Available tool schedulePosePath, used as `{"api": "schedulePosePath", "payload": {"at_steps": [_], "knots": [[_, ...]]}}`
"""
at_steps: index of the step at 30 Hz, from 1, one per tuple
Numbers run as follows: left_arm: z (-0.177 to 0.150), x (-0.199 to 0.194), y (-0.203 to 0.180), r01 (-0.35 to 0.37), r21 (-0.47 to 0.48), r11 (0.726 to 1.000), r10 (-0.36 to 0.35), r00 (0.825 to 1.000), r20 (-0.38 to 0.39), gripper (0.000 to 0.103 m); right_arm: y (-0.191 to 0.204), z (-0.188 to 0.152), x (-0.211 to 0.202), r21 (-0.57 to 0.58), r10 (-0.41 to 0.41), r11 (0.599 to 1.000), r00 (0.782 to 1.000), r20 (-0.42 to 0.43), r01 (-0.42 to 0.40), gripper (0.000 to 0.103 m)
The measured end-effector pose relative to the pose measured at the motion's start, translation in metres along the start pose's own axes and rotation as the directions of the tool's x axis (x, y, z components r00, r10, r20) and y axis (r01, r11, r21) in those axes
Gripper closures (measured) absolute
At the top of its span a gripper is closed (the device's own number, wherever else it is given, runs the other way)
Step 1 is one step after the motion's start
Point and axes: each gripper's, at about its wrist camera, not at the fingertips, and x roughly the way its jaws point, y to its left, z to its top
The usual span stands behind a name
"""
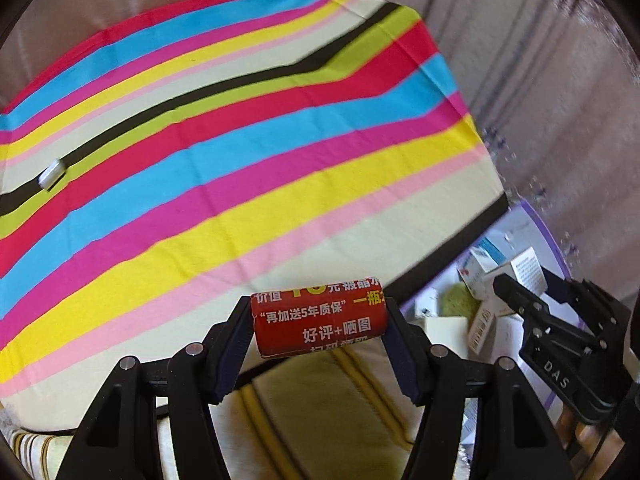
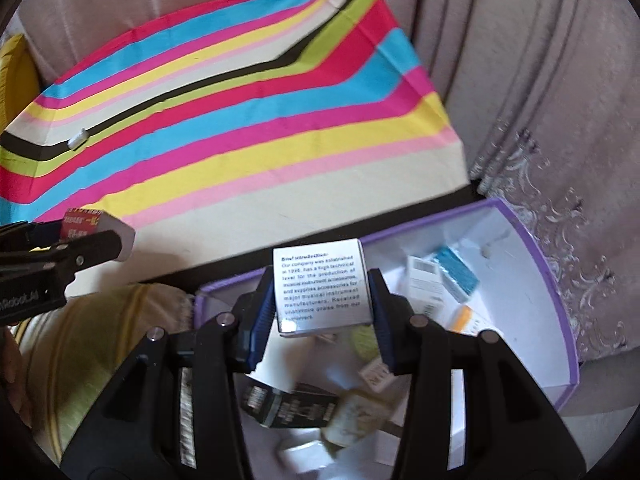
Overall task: Organize objects
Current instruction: 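Carry the red box and white cube into the purple-rimmed box and release both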
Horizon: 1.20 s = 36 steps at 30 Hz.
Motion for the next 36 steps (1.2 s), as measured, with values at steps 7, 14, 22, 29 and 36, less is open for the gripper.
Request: {"api": "schedulePosePath", "payload": {"at_steps": [7, 14, 22, 29, 36], "knots": [[-0.005, 0.010, -0.044, 0.039, 0.101, 0.994, -0.035, 0.999, -0.037, 0.040, -0.033, -0.015, 0.001, 0.041, -0.036, 0.998, 0.999, -0.026, 0.037, 0.055], [-0.020, 0.022, -0.088, 0.084, 0.219, 0.972, -0.062, 0.993, -0.106, 0.040, -0.069, -0.030, 0.004, 0.085, -0.079, 0.993, 0.995, -0.056, 0.084, 0.055], [-0.034, 0.028, -0.125, 0.124, 0.317, 0.940, -0.076, 0.984, -0.159, 0.040, -0.089, -0.040, 0.005, 0.107, -0.097, 0.989, 0.992, -0.074, 0.105, 0.055], [-0.040, 0.030, -0.139, 0.148, 0.357, 0.922, -0.086, 0.979, -0.185, 0.039, -0.095, -0.046, 0.008, 0.117, -0.095, 0.988, 0.992, -0.080, 0.104, 0.055], [-0.041, 0.033, -0.139, 0.167, 0.345, 0.923, -0.100, 0.974, -0.204, 0.028, -0.095, -0.044, 0.009, 0.121, -0.083, 0.988, 0.993, -0.080, 0.092, 0.041]]}}
